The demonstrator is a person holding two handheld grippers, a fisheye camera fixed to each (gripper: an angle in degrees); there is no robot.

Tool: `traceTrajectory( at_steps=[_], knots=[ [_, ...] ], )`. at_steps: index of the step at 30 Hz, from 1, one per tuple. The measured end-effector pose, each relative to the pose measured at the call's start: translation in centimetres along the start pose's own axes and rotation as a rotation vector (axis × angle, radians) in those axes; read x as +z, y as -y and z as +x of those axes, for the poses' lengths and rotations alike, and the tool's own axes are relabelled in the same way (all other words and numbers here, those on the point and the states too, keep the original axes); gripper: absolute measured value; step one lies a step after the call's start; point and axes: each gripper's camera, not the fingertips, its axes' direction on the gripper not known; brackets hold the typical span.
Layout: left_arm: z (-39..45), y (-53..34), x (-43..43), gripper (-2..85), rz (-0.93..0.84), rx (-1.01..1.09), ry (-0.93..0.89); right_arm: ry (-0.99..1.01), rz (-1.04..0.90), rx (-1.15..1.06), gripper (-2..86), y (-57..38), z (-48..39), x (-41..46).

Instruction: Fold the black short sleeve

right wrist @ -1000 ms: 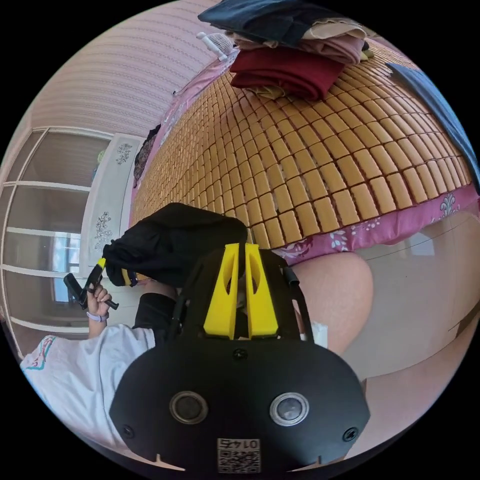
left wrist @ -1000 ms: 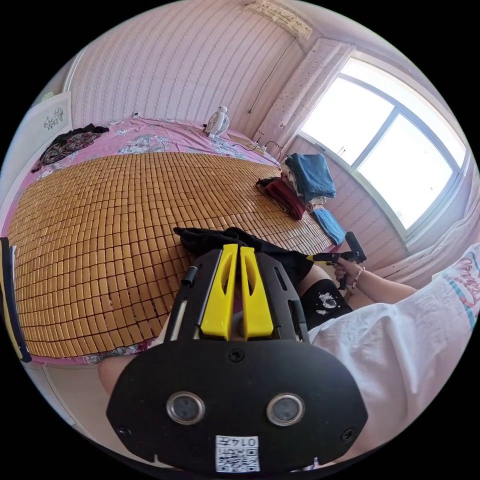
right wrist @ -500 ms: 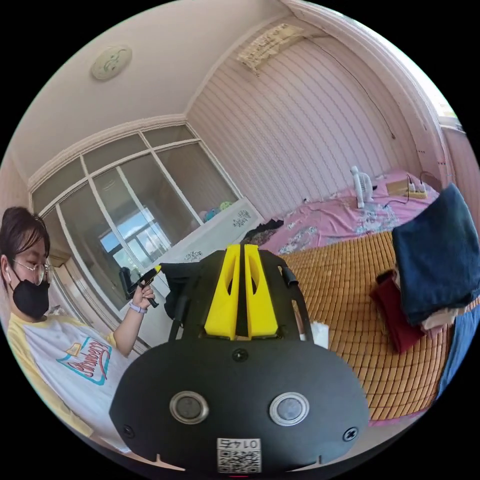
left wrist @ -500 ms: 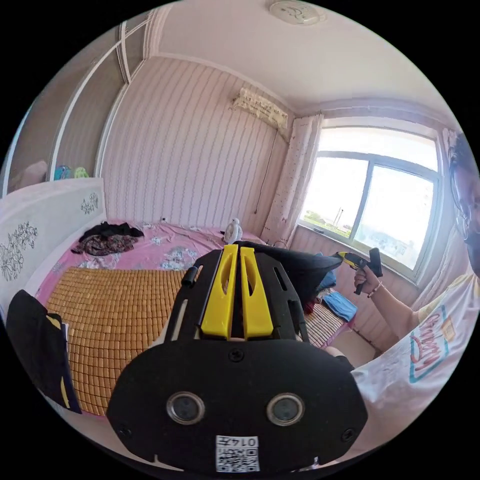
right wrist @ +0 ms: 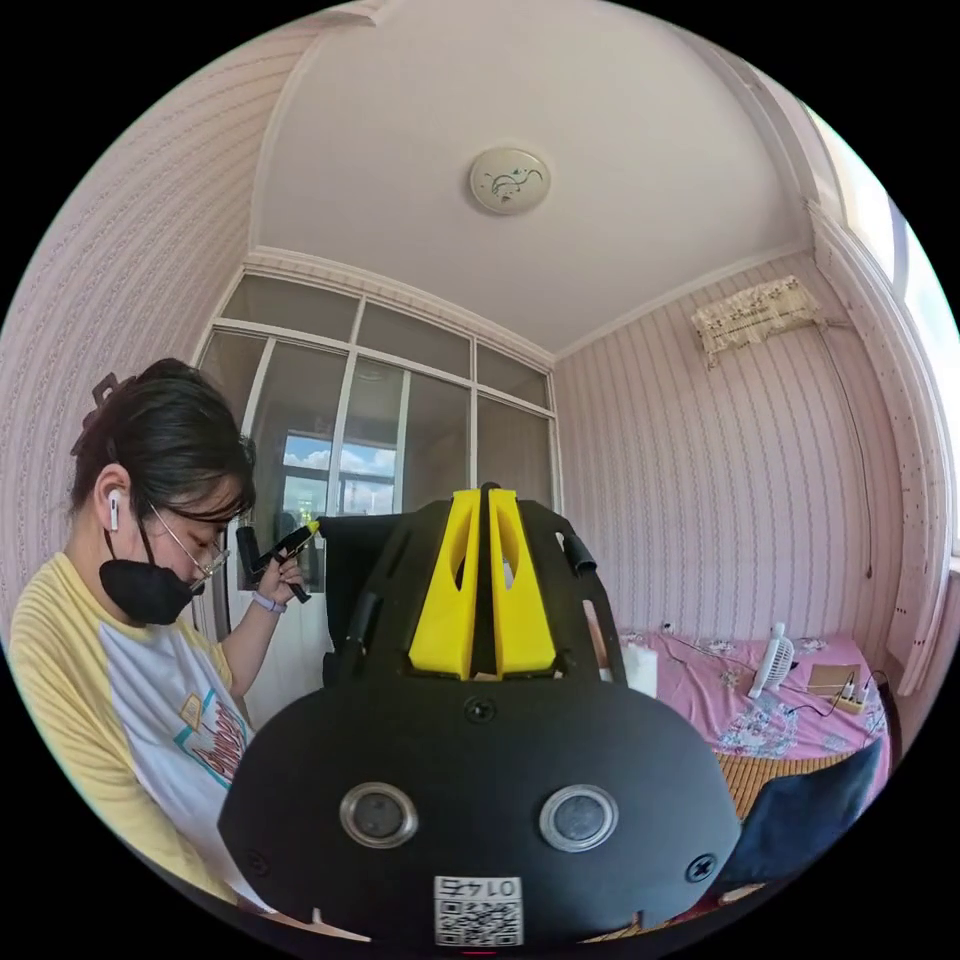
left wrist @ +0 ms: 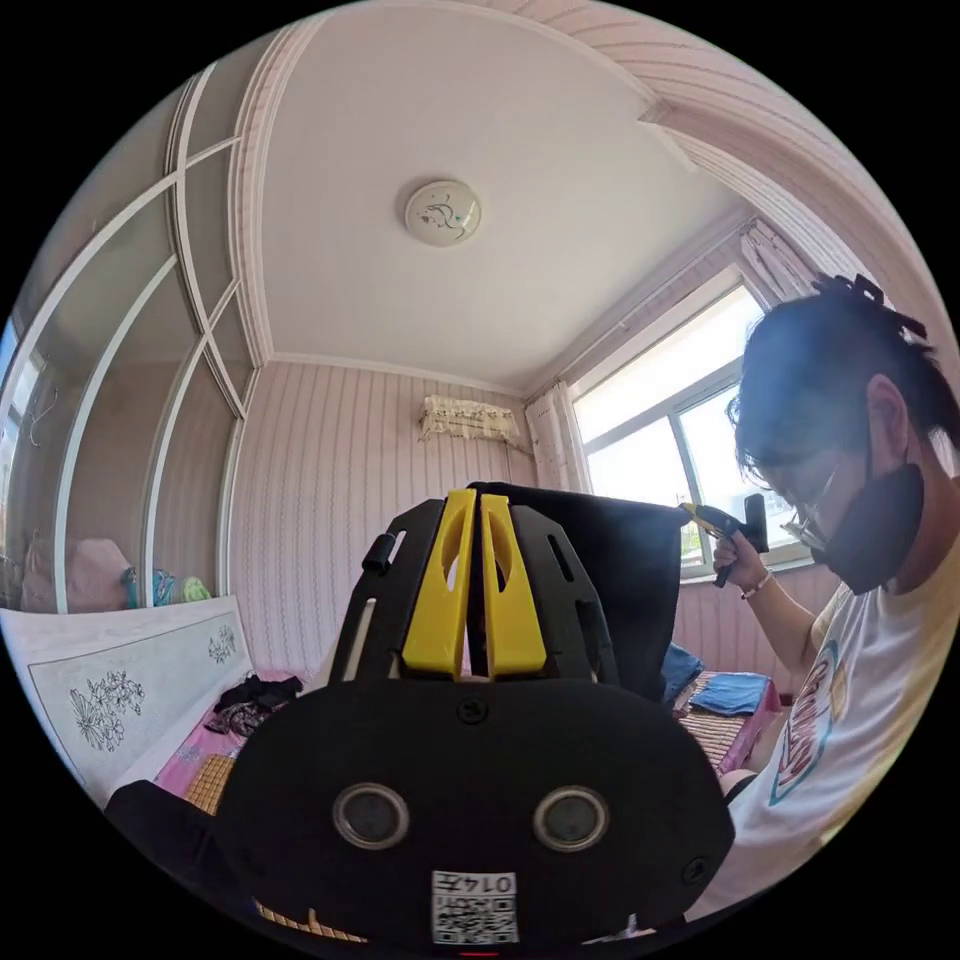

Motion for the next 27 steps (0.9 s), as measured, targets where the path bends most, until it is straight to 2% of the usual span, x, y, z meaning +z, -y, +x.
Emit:
traceTrajectory(
  at_steps=[4,7,9,11,13,18,20,23,27],
  knots=[
    [-4.0,-1.7,4.6,-1.0,-0.119,-0.1,0.011,-0.039,-0.096,0.019,0.6,0.7,2.5,5.2],
    [-8.6,-7.6,12.1,-1.0,-0.376,-0.207,0.103,-0.136,-0.336,0.142,0.6,-3.7,8.4,13.3],
    [-11.6,-14.4,18.4,-1.0,-0.588,-0.285,0.205,-0.203,-0.521,0.28,0.5,-10.2,13.7,20.0],
    [-13.0,-18.1,22.0,-1.0,-0.671,-0.337,0.24,-0.251,-0.601,0.371,0.6,-14.5,16.8,23.9],
    [-13.9,-19.1,24.6,-1.0,-0.66,-0.371,0.238,-0.28,-0.604,0.431,0.6,-16.1,19.1,26.5],
    [-14.3,-13.8,28.0,-1.0,-0.482,-0.263,0.25,-0.246,-0.258,0.399,0.6,-9.9,20.9,27.9],
    [-14.2,-13.9,28.5,-1.0,-0.486,-0.243,0.233,-0.228,-0.219,0.34,0.6,-9.2,20.2,28.0],
    [-14.3,-18.2,29.1,-1.0,-0.575,-0.278,0.229,-0.233,-0.277,0.258,0.5,-12.4,18.4,28.4],
    [-14.3,-29.8,30.5,-1.0,-0.837,-0.399,0.184,-0.34,-0.541,0.304,0.6,-24.2,17.4,29.4]
  ],
)
